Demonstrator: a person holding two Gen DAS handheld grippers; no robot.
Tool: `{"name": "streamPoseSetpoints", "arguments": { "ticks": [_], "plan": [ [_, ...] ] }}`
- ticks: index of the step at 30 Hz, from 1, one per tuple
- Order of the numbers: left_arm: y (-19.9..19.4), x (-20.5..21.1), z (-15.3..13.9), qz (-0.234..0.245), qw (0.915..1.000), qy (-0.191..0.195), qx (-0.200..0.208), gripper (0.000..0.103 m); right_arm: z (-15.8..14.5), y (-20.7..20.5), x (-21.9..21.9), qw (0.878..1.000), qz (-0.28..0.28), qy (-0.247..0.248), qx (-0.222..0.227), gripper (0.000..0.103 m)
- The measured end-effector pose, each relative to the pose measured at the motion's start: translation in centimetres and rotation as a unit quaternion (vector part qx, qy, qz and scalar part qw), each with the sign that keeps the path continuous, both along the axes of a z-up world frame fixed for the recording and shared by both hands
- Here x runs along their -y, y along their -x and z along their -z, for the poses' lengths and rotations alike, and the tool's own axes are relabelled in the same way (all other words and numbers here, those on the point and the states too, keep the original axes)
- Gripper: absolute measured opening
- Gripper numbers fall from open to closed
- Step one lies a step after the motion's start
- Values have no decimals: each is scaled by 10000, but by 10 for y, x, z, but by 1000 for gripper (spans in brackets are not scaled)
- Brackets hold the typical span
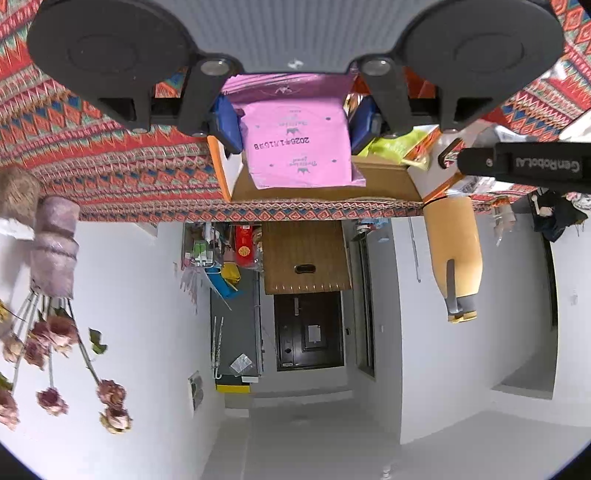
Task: Organize snacks
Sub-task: 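Carry both packets over the box and open both grippers to drop them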
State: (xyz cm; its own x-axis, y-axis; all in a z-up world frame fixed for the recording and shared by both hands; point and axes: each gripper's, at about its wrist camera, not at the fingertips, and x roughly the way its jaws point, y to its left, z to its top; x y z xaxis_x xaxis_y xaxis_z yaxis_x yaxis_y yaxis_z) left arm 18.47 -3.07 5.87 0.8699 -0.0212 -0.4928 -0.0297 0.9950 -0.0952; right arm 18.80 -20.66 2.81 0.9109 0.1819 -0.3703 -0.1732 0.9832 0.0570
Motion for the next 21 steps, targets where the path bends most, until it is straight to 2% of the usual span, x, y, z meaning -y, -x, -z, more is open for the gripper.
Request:
{"name": "streamPoseSetpoints", "arguments": {
  "ticks": [9, 13, 20, 21],
  "plan": [
    [-42, -17, 9, -352, 9992, 194, 57, 42, 9, -48, -9, 9998, 116, -174, 0, 60],
    [-49, -24, 17, -409, 9989, 222, 93, 42, 16, -52, -9, 9997, 143, -180, 91, 60],
    [-54, -29, 29, -289, 9990, 328, -49, 42, 29, -58, -14, 9998, 89, -90, -152, 61],
    [-53, -31, 29, -269, 9989, 376, -45, 45, 29, -57, -14, 9998, 75, -95, -163, 61]
  ]
}}
